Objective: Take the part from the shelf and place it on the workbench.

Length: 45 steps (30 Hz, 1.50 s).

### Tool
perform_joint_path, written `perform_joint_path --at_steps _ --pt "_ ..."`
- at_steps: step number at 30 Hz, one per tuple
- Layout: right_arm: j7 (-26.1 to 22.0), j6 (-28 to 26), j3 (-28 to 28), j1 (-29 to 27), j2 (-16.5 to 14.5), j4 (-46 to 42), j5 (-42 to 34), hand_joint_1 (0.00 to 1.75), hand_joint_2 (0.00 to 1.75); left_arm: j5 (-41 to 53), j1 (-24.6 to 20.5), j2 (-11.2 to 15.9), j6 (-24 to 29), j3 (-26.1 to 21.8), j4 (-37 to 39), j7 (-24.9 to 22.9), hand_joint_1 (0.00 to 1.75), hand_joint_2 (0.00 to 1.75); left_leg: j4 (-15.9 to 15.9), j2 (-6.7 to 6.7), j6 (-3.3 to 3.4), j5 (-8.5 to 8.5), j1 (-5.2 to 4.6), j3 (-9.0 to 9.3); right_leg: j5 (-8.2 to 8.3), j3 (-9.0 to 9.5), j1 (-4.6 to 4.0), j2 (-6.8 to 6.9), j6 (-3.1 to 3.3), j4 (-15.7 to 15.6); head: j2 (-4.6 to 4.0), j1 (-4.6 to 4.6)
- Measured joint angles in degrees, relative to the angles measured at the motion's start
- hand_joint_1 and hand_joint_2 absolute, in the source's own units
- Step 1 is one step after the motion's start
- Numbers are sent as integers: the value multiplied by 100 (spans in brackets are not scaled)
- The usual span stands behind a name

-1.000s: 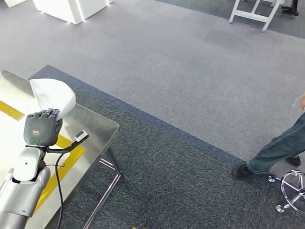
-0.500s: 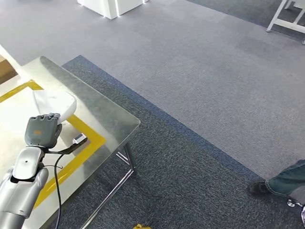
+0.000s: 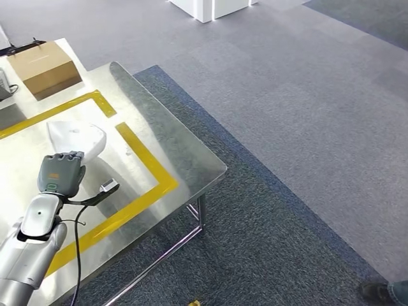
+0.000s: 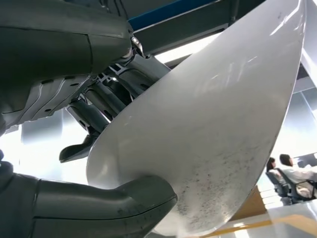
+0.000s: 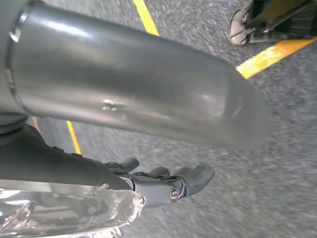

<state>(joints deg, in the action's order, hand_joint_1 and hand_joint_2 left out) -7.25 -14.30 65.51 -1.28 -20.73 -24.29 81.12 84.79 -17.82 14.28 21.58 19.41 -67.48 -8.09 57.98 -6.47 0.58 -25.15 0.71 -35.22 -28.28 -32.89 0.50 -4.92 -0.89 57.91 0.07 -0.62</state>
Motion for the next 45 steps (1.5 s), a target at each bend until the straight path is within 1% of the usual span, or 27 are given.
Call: perform_joint_path --at_steps 2,3,4,6,8,9,11,13,15,17,18,20,22,24,25,27,29,31,33,35,37,39,40,41,42,44,45 --pt "-2 -26 19 28 9 55 2 0 0 1 -22 33 3 39 51 81 175 175 -14 -119 -89 30 34 -37 6 46 -9 97 35 -51 1 4" --pt "-2 -37 24 39 16 82 3 0 0 1 -23 54 5 59 78 131 175 175 5 -64 -125 12 33 -53 25 67 -6 163 65 -85 0 -2" --pt "-3 -45 27 50 22 109 4 0 0 0 -34 74 9 77 106 176 175 175 93 62 -161 -56 26 -96 43 90 3 233 101 -120 0 -20" --pt "-5 -60 31 58 32 154 6 0 0 0 -76 79 25 116 155 282 175 175 614 424 -213 -363 11 -339 57 121 6 389 144 -162 0 -61" --pt "-5 -72 39 64 39 201 4 0 0 0 -98 54 42 177 201 403 175 175 1290 568 -252 -652 25 -666 42 125 0 552 158 -162 1 -78" --pt "-5 -79 45 71 42 225 3 0 0 1 -91 39 45 214 225 447 175 175 1454 589 -262 -669 34 -744 32 127 0 634 158 -161 1 -78" --pt "-8 -101 56 97 46 271 -12 0 0 0 -79 6 48 278 265 517 175 175 1168 644 -264 -413 42 -581 10 145 0 787 141 -158 -1 -79" --pt "-10 -140 63 120 47 312 -44 0 0 1 -100 -42 50 362 276 601 175 175 413 894 -231 -92 3 -158 -31 185 -21 925 92 -148 0 -85" --pt "-12 -179 79 136 47 345 -74 0 0 2 -135 -114 56 497 276 677 175 175 -11 1092 -152 -12 -48 68 -81 219 -61 1057 33 -135 0 -86" --pt "-12 -199 102 163 47 371 -92 0 0 2 -128 -176 62 631 276 716 175 175 -45 1010 -68 -33 -66 65 -116 252 -79 1193 -12 -138 1 -80" --pt "-12 -205 112 180 47 382 -98 0 0 2 -116 -198 66 680 276 730 175 175 -51 943 -37 -28 -59 63 -145 255 -68 1165 -42 -125 1 -75" --pt "-13 -222 125 204 47 405 -116 0 0 2 -124 -231 70 753 276 770 175 175 -62 817 30 -12 -34 62 -339 137 -33 889 -99 142 1 -63" --pt "-14 -250 148 203 47 429 -141 0 0 2 -151 -291 85 870 274 840 175 175 -63 684 80 -5 -22 54 -706 -224 -4 584 -133 883 -1 -46" --pt "-14 -274 177 193 47 452 -167 0 0 2 -146 -366 94 1037 266 909 175 175 -61 515 97 -1 -28 52 -897 -587 -1 517 -140 1553 -1 -40" --pt "-15 -284 190 194 47 462 -181 0 0 2 -135 -399 91 1125 257 934 175 175 -60 421 97 -1 -31 57 -818 -643 -1 504 -130 1594 0 -36" --pt "-21 -304 207 204 47 479 -208 0 0 2 -121 -464 80 1283 220 967 175 175 -58 246 93 -3 -34 76 -375 -441 1 412 -82 1009 1 -33" --pt "-34 -323 226 215 47 491 -231 0 0 2 -132 -530 67 1415 168 980 175 175 -50 100 66 -1 -37 74 -42 -109 17 157 -17 255 1 -34" --pt "-50 -337 250 219 47 504 -246 0 0 2 -146 -575 56 1519 132 1006 175 175 -44 -19 4 20 -23 36 -1 38 21 28 15 -21 1 -34" --pt "-63 -349 270 219 45 516 -270 0 0 0 -136 -598 46 1616 104 1074 175 175 -49 -102 -75 36 2 4 12 63 18 137 42 -57 1 -34" --pt "-75 -356 286 222 40 521 -292 0 0 -1 -132 -619 26 1712 73 1131 175 175 118 125 -144 -96 -9 -81 32 92 32 279 103 -104 0 -56" --pt "-81 -361 298 219 38 525 -302 0 0 -2 -146 -656 2 1800 48 1143 175 175 726 482 -196 -447 -16 -360 35 105 30 438 149 -125 0 -85" --pt "-84 -373 306 212 38 527 -312 0 0 -5 -148 -680 -17 1880 39 1142 175 175 1421 592 -232 -731 3 -676 26 101 19 599 162 -121 0 -97" --pt "-86 -381 308 211 38 527 -316 0 0 -8 -145 -681 -24 1912 37 1139 175 175 1544 602 -239 -730 9 -723 22 100 16 676 162 -119 0 -99" --pt "-87 -387 310 211 38 527 -320 0 0 -9 -143 -681 -26 1939 36 1133 175 175 1433 617 -237 -618 10 -648 17 103 13 753 158 -117 0 -99" --pt "-90 -390 311 213 37 528 -323 0 0 -11 -145 -681 -27 1960 30 1126 175 175 1111 662 -222 -433 5 -459 8 115 10 828 149 -117 0 -100" --pt "-92 -394 312 217 33 532 -327 0 0 -14 -162 -686 -26 1985 8 1114 175 175 308 956 -156 -146 -47 -5 -20 144 -19 960 113 -108 1 -102" --pt "-93 -397 313 217 32 534 -327 0 0 -15 -176 -694 -26 1993 -5 1109 175 175 54 1080 -118 -94 -78 130 -35 155 -38 1021 88 -102 1 -97"
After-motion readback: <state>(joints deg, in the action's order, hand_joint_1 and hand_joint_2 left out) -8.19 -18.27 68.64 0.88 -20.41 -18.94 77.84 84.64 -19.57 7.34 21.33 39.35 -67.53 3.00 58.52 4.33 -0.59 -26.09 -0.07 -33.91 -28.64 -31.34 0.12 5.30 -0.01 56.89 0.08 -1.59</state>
